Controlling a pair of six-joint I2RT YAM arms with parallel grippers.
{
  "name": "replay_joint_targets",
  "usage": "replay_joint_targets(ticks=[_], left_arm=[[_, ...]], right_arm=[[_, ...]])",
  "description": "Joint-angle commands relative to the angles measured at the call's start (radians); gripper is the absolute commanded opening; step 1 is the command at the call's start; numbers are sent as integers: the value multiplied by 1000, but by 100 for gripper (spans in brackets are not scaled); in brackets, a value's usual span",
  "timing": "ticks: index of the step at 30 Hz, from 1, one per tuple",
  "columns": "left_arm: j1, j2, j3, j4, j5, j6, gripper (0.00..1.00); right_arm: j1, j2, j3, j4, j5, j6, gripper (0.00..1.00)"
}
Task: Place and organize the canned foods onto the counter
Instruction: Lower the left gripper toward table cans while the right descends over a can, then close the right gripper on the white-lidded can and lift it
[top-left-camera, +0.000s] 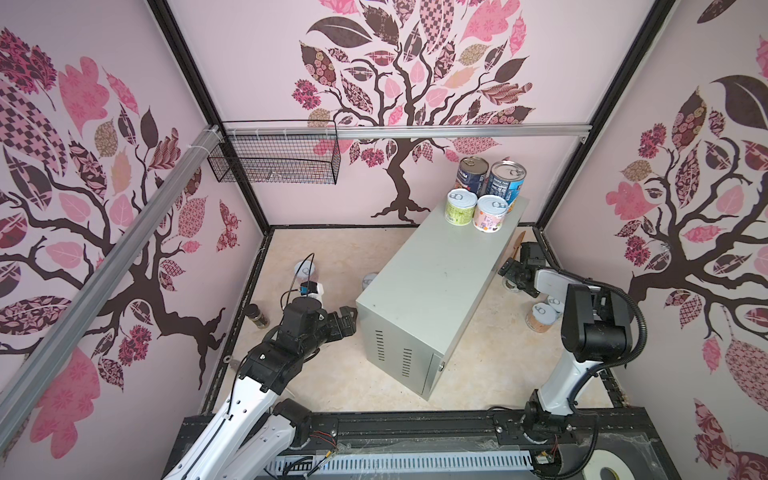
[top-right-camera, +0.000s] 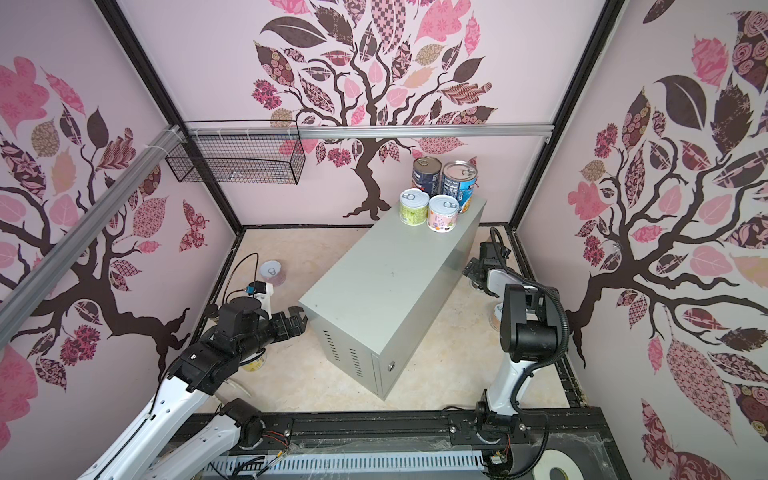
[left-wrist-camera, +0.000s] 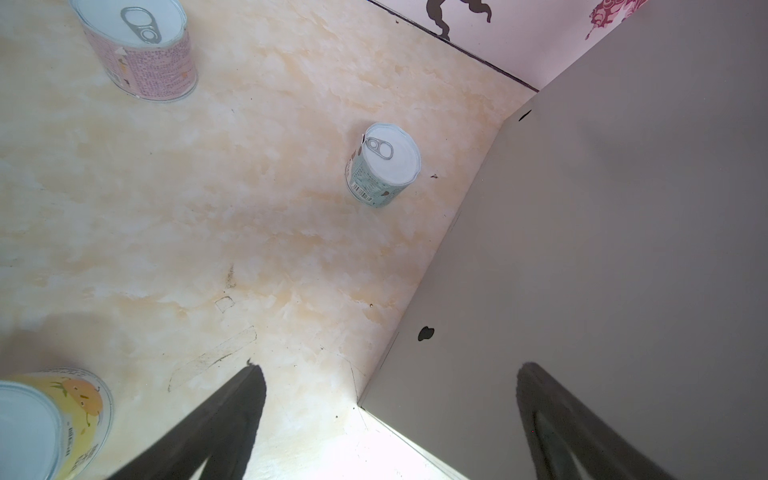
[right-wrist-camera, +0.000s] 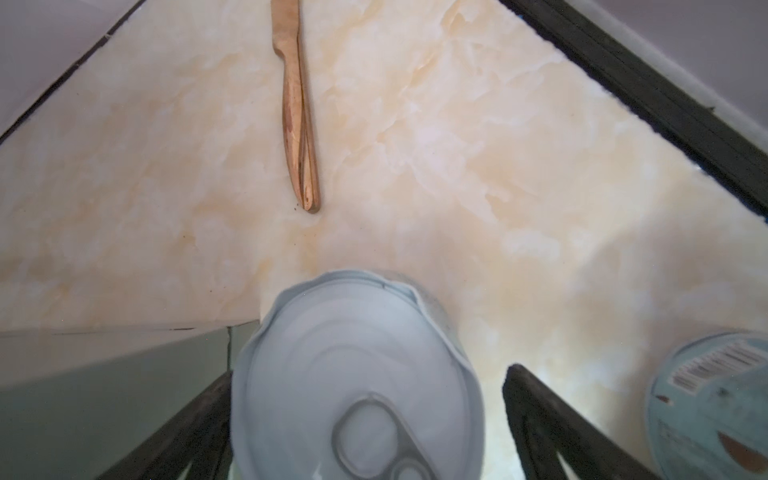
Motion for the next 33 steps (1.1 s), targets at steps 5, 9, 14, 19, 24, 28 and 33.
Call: replay_joint_targets(ticks=[5, 9, 14, 19, 24, 28, 33], left_arm=[[0, 2, -23, 12, 5, 17, 98], [-1, 6, -21, 13, 7, 18, 98], [-1, 11, -22, 15, 7, 18, 98], [0, 13, -23, 17, 7, 20, 98], [-1, 11, -23, 18, 8, 20, 98], [0, 11, -25, 17, 7, 20, 98], [-1, 11, -26, 21, 11, 18, 98]], right_arm=[[-14, 73, 87, -37, -3, -67, 100], [-17, 93, 92, -20, -15, -92, 100], [-19, 117, 101, -20, -35, -106, 99], [-20, 137, 113, -30, -41, -109, 98], [-26, 152, 127, -38, -42, -121, 93], [-29, 157, 129, -40, -32, -130, 87], [-29, 147, 121, -40, -12, -130, 77]])
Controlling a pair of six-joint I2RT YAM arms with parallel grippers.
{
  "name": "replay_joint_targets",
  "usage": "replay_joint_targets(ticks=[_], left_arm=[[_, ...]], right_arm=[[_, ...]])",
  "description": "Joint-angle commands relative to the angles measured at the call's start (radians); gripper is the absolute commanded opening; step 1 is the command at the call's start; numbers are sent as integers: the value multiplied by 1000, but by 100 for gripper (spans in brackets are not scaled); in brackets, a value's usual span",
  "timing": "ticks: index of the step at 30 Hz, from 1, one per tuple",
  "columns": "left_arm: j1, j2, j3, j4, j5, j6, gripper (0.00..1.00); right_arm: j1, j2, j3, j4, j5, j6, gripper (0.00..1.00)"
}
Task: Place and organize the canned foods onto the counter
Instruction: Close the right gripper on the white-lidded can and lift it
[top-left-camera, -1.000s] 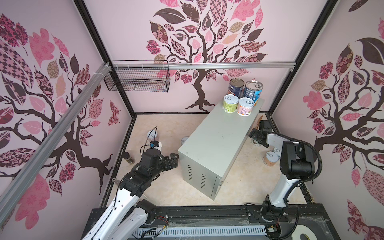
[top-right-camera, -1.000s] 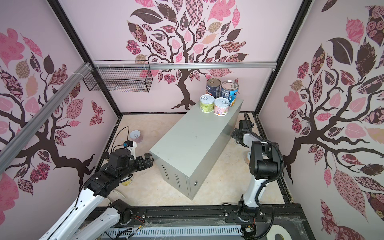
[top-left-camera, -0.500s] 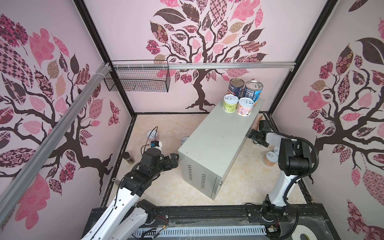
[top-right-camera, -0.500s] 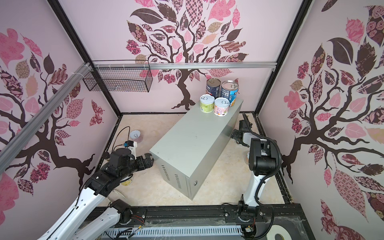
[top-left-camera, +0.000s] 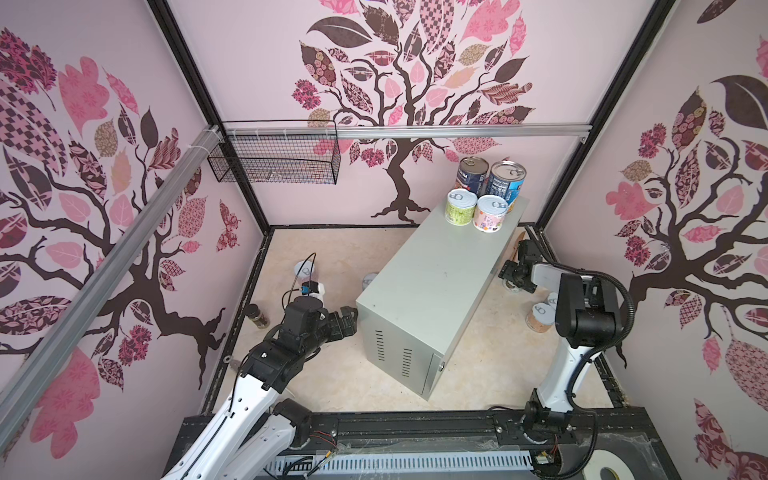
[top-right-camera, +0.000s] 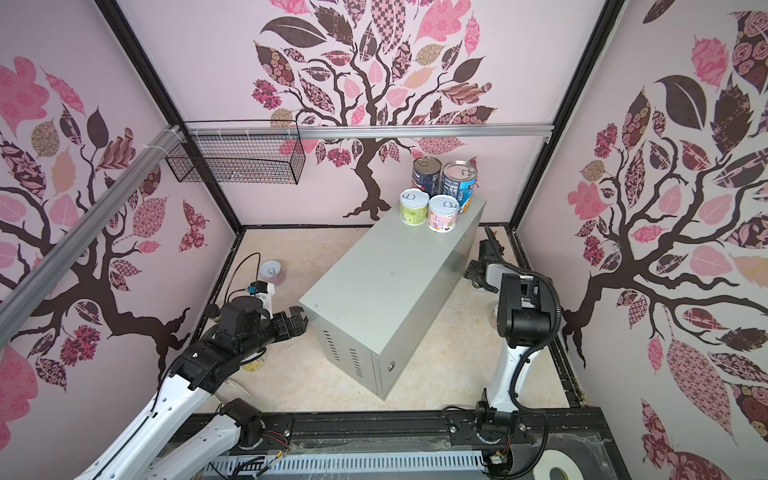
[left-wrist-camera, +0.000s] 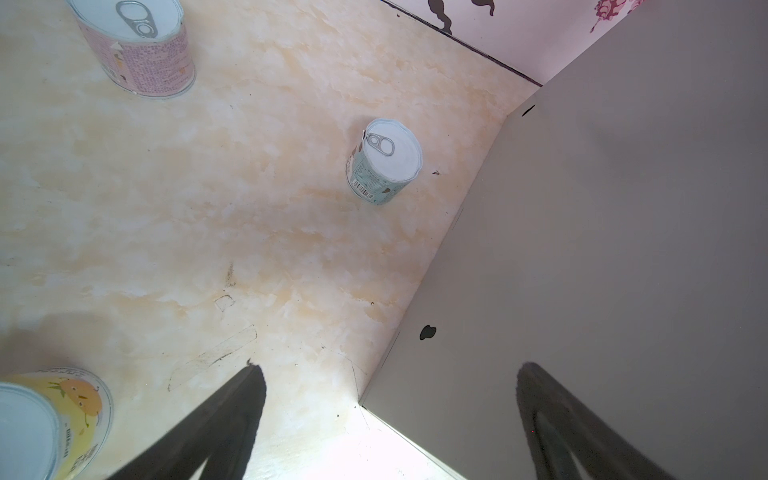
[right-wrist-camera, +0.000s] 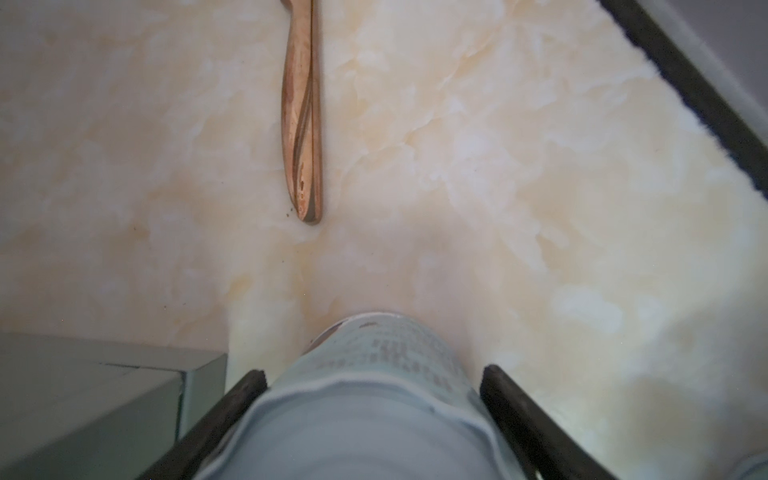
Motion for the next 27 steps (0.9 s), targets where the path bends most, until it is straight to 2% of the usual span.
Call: replay_joint_targets(ticks=[1, 4, 10, 18, 27], left_arm=[[1, -6, -26, 21, 7, 15, 98], [5, -9, -30, 28, 15, 13, 98], [4, -14, -33, 30, 17, 10, 98], [6, -26, -37, 39, 33, 24, 98], [5, -39, -38, 38, 27, 36, 98]], right_arm=[[-5, 14, 21, -14, 10, 1, 73], [-4, -12, -2, 5, 2, 13, 68], [-5, -95, -49, 31, -21, 39, 66], [-4, -258, -183, 96, -76, 111, 66], [-5, -476, -294, 87, -107, 180, 65]])
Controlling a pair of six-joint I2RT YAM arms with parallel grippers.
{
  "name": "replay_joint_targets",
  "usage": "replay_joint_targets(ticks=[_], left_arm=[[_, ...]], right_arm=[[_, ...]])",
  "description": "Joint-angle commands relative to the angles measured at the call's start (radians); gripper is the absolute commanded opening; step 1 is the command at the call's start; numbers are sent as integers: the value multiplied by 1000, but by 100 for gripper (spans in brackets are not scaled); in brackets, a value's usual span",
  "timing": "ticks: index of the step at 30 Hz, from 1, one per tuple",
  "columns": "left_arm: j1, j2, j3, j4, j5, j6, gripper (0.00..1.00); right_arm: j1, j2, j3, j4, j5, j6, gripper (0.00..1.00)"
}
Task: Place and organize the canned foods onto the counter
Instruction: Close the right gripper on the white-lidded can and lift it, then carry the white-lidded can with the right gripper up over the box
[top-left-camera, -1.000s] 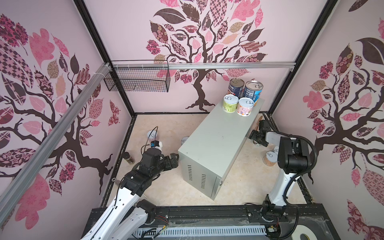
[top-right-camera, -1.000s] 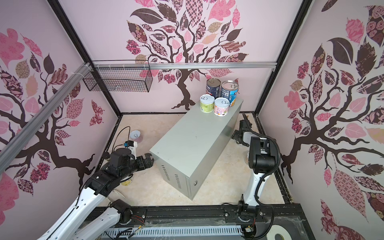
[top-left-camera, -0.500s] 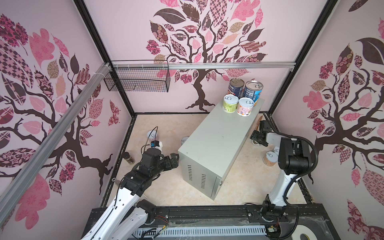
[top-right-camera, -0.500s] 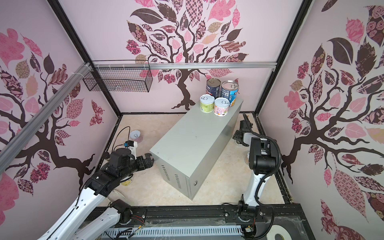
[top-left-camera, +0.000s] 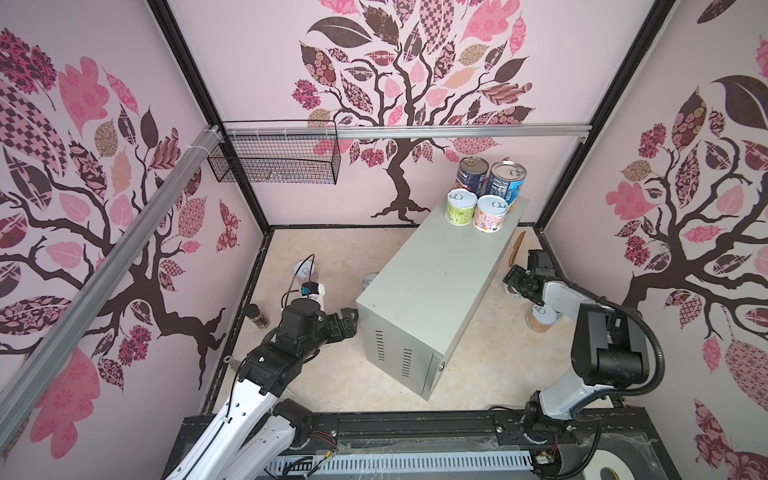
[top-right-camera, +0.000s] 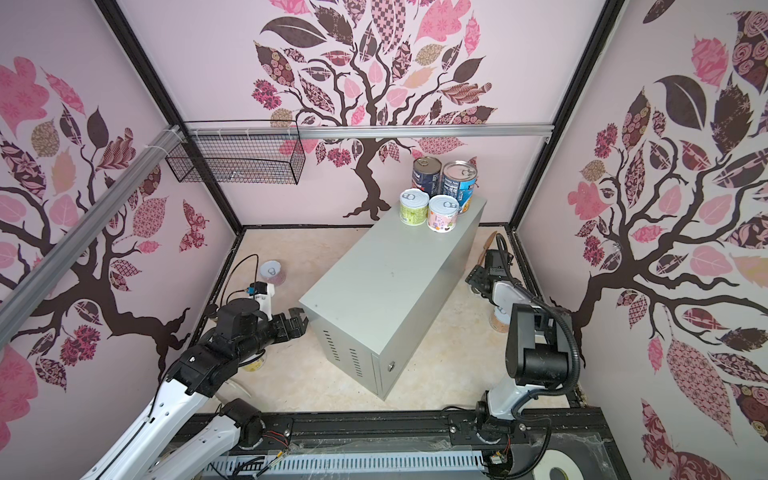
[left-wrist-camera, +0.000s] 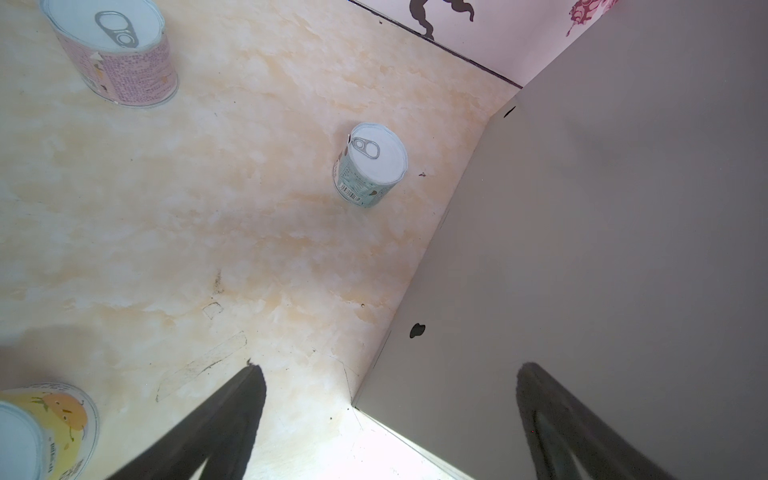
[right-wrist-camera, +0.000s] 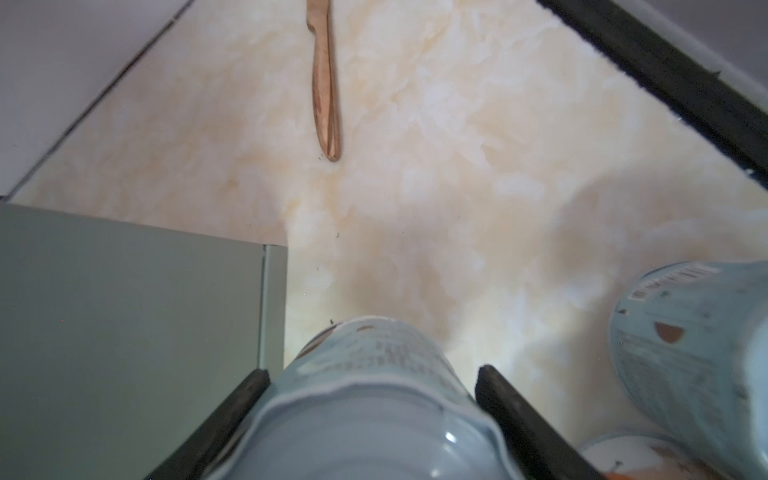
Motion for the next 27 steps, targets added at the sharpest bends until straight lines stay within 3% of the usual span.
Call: replay_joint_targets(ticks=[1, 12, 27], left_arm=[[6, -5, -23, 20, -2, 19, 98], [6, 22, -17, 28, -11, 19, 98], [4, 49, 28, -39, 58, 37, 98]], right_arm=[[-4, -143, -27, 45, -27, 58, 64], [-4, -466, -154, 46, -143, 215, 65], [5, -697, -41, -112, -262, 281, 64]])
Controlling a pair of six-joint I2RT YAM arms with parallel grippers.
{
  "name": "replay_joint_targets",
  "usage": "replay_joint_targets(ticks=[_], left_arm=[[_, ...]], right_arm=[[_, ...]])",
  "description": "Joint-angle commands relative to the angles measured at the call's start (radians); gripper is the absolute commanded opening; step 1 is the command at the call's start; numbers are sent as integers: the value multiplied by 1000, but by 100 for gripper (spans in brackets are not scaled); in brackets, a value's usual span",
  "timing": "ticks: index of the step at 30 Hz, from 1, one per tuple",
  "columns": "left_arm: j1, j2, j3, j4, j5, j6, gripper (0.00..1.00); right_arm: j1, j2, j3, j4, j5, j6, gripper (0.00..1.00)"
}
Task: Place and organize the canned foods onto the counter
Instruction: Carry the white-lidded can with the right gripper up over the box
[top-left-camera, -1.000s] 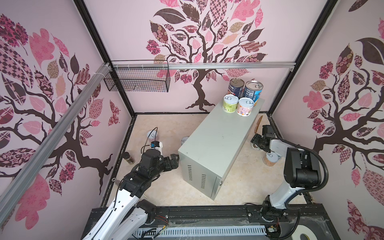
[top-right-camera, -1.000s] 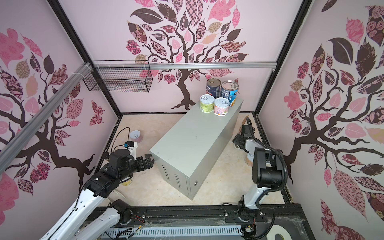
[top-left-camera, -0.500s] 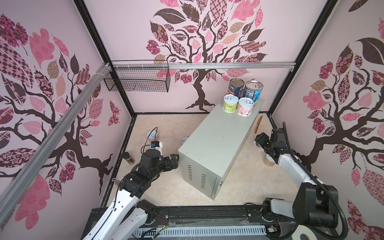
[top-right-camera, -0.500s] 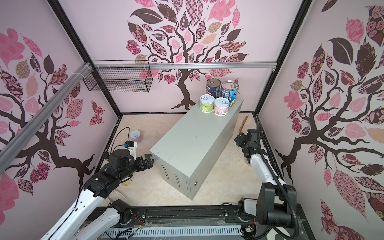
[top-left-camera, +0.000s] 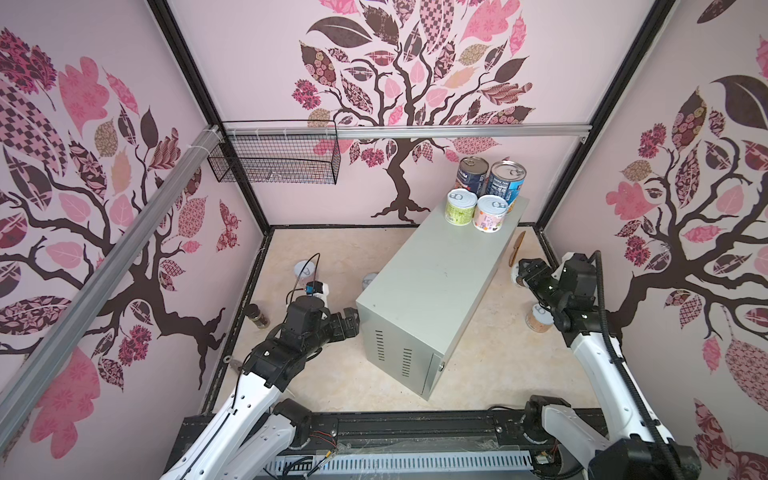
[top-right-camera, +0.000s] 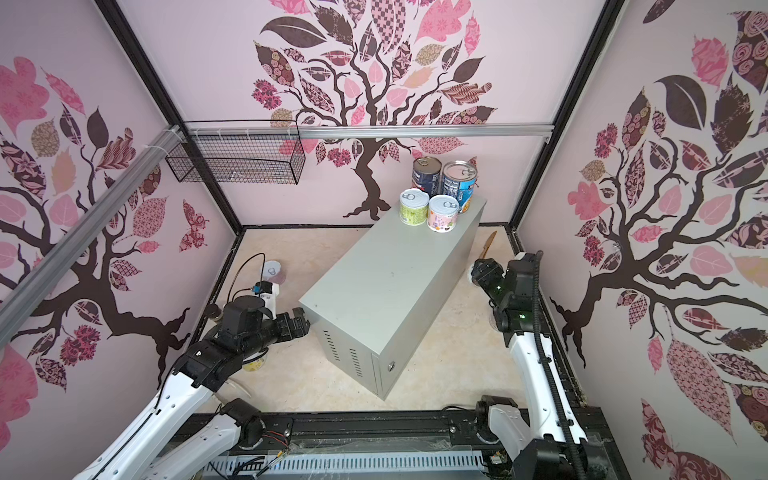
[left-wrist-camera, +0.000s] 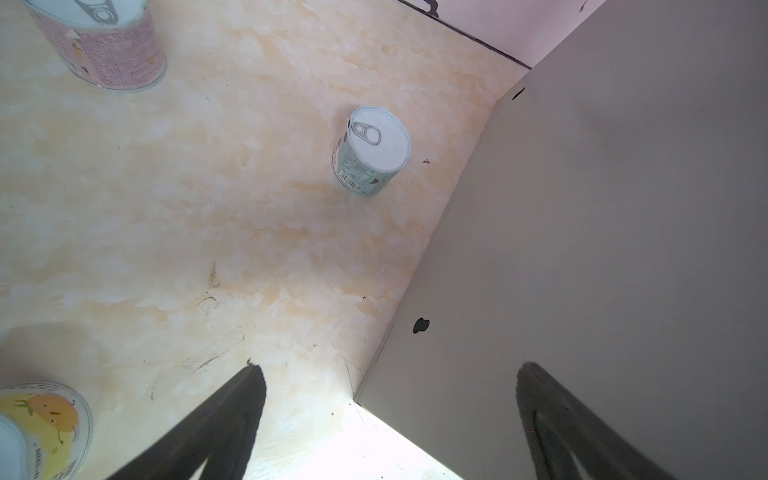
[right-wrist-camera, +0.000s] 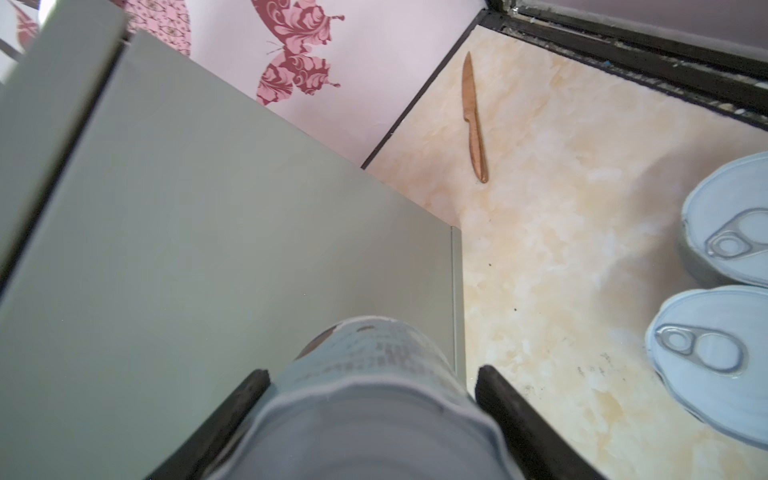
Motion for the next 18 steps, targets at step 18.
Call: replay_joint_targets(ticks=[18], left_arm=[[-125, 16, 151, -212, 0, 65, 98]], right_arm=[[150, -35, 399, -191, 26, -140, 64]])
